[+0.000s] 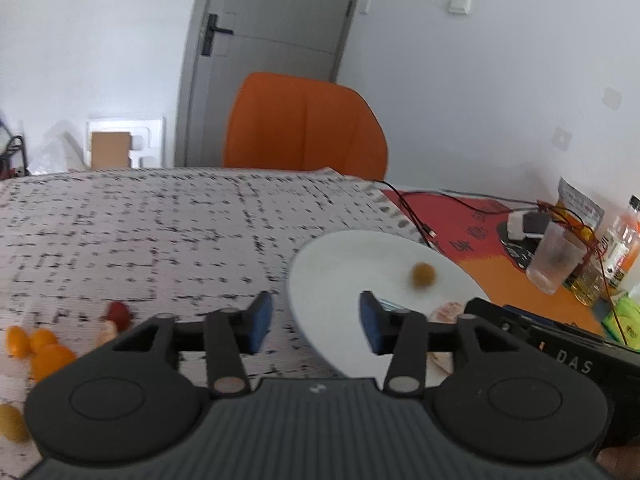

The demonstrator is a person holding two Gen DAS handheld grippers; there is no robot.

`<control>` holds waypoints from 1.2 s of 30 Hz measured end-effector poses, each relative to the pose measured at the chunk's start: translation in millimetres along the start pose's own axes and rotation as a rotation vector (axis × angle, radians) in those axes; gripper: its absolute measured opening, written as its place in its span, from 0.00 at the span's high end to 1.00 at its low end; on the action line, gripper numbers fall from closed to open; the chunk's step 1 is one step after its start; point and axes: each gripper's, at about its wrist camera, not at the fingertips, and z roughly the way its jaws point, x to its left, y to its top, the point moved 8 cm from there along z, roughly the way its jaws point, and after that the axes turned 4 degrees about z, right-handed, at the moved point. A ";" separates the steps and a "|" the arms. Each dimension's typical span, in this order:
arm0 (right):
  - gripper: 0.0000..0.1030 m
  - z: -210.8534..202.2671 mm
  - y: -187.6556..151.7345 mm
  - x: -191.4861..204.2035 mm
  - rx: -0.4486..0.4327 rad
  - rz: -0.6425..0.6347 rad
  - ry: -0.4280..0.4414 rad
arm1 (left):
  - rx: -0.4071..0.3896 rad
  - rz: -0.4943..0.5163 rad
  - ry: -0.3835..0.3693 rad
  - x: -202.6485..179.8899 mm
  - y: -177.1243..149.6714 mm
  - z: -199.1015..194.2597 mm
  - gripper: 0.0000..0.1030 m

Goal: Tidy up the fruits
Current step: 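Carry both fruits to the white bowl and open both tools to release, then move both tools back toward the remaining fruit cluster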

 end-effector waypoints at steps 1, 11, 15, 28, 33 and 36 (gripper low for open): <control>0.36 -1.3 -0.3 2.4 -0.002 -0.003 -0.001 | -0.007 -0.008 0.013 4.9 -0.3 -5.1 0.41; 0.08 -19.3 -5.8 18.3 -0.023 -0.009 -0.010 | -0.072 -0.051 0.058 38.2 -4.0 -51.4 0.16; 0.02 -23.4 -8.8 25.4 -0.021 -0.006 0.001 | -0.082 -0.083 0.064 50.7 -9.6 -65.9 0.13; 0.00 -33.1 -16.6 58.0 -0.023 -0.042 0.041 | -0.097 -0.104 0.125 88.0 -29.5 -111.9 0.11; 0.00 -33.1 -22.4 73.8 0.002 -0.044 0.089 | -0.093 -0.104 0.144 101.2 -39.2 -123.6 0.11; 0.00 -32.0 -24.6 82.8 0.014 -0.050 0.113 | -0.086 -0.106 0.156 109.6 -44.7 -126.4 0.11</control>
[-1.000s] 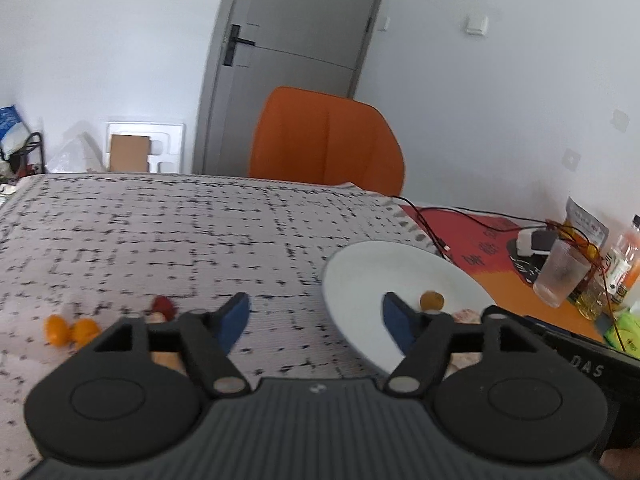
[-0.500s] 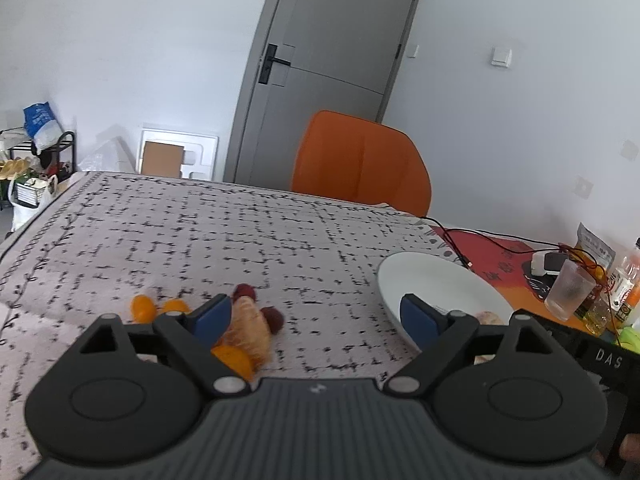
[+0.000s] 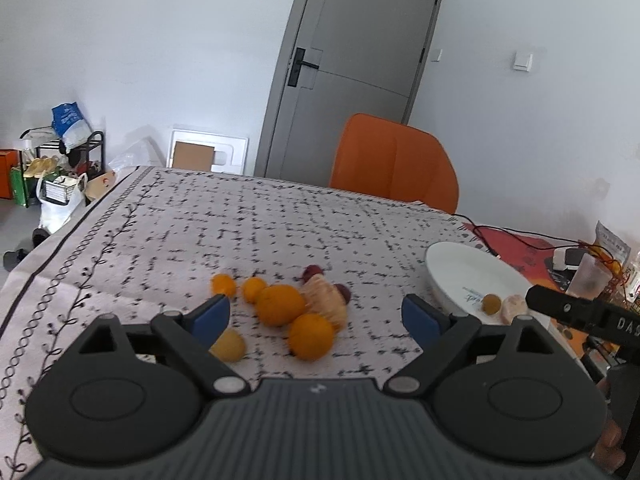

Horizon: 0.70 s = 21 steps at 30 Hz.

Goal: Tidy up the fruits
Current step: 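Move both tools back toward the remaining fruit cluster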

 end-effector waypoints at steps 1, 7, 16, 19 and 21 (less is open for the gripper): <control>0.00 0.8 -0.8 3.1 0.003 -0.005 0.007 | 0.000 -0.002 0.002 3.2 -1.4 -1.3 0.11; 0.00 5.5 -9.3 20.5 0.026 -0.037 0.040 | 0.006 -0.018 0.021 19.0 -9.1 -5.2 0.11; 0.00 11.8 -20.2 39.9 0.064 -0.057 0.094 | 0.005 -0.045 0.027 34.3 -15.0 -5.2 0.12; 0.00 14.5 -23.6 45.3 0.077 -0.059 0.119 | 0.008 -0.060 0.030 40.7 -17.7 -3.1 0.14; 0.00 17.3 -26.0 48.3 0.088 -0.061 0.128 | 0.005 -0.067 0.034 44.5 -18.0 -2.5 0.14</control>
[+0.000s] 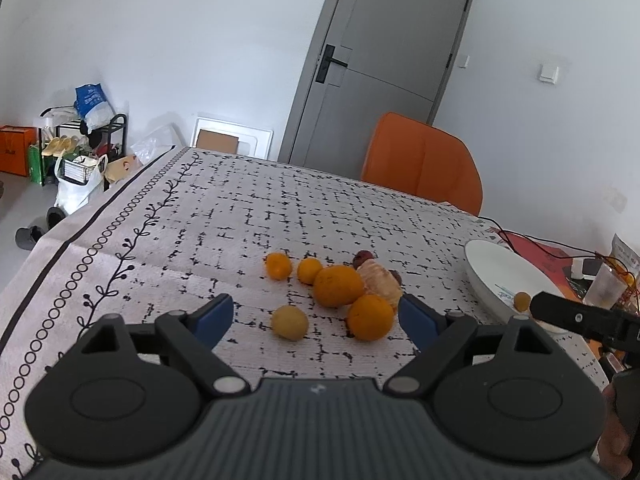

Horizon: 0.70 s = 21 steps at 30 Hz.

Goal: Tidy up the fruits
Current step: 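Move both tools back toward the remaining fruit cluster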

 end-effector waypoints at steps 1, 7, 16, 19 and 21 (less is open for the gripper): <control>0.00 1.8 -1.0 1.4 0.005 -0.001 0.004 | -0.002 -0.002 0.001 1.5 -0.1 0.6 0.15; 0.00 11.3 -5.2 10.0 0.025 -0.015 0.022 | 0.014 -0.023 0.006 9.3 -2.8 7.1 0.26; 0.17 28.6 -9.9 17.0 0.063 -0.024 0.041 | 0.053 -0.037 0.005 13.7 -8.7 23.0 0.45; 0.24 34.6 -11.4 19.3 0.079 -0.027 0.051 | 0.064 -0.041 0.001 14.3 -10.9 28.6 0.49; 0.27 38.8 -12.6 20.6 0.087 -0.028 0.054 | 0.071 -0.043 -0.001 14.5 -11.9 32.5 0.51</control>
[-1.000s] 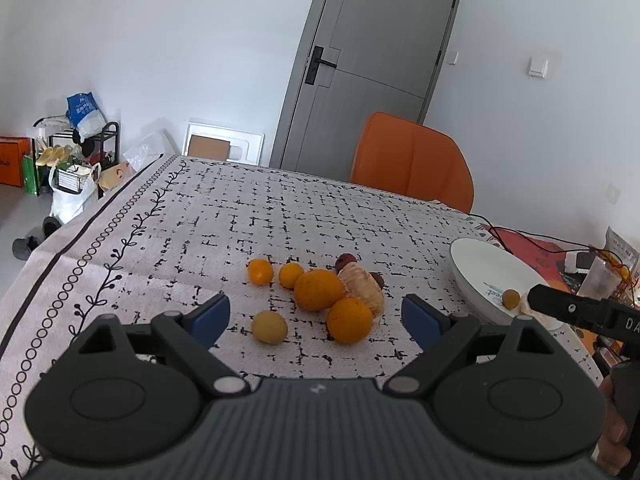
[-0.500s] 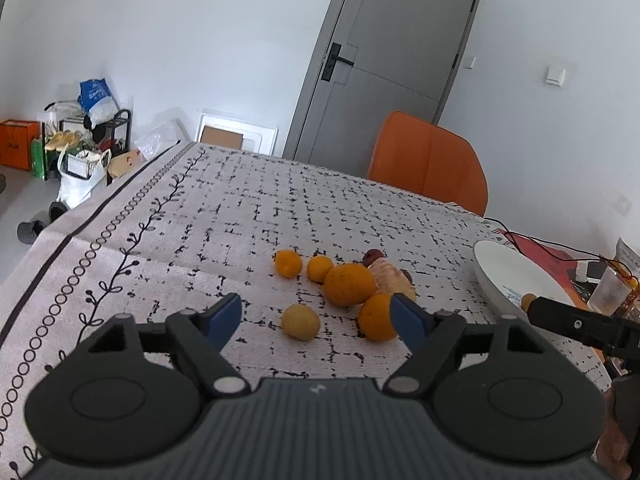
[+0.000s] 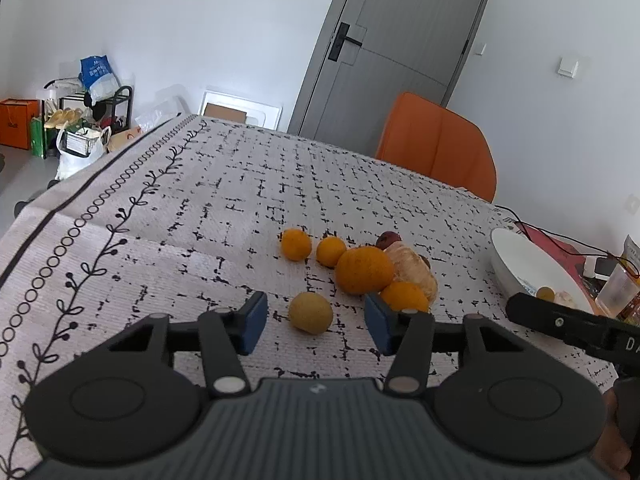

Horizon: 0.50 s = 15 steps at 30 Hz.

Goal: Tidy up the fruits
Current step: 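Move both tools back toward the remaining fruit cluster, then grasp a yellow apricot with the left tool while the right tool grasps an orange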

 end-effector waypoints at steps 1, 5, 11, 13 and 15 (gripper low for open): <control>0.28 2.4 0.1 0.3 0.005 0.000 0.001 | 0.003 0.000 -0.003 -0.3 -0.5 1.9 0.53; 0.32 10.9 0.3 2.1 0.020 0.005 0.003 | 0.013 0.007 -0.009 -0.7 -1.6 9.4 0.57; 0.34 24.5 -1.7 14.0 0.050 -0.015 0.028 | 0.026 -0.008 -0.022 3.0 -3.7 17.0 0.76; 0.34 29.2 -3.9 19.0 0.065 -0.024 0.037 | 0.029 0.005 -0.026 2.9 -2.7 15.4 0.76; 0.35 32.4 -6.6 24.5 0.075 -0.034 0.048 | 0.023 0.017 -0.027 4.6 -0.9 12.3 0.76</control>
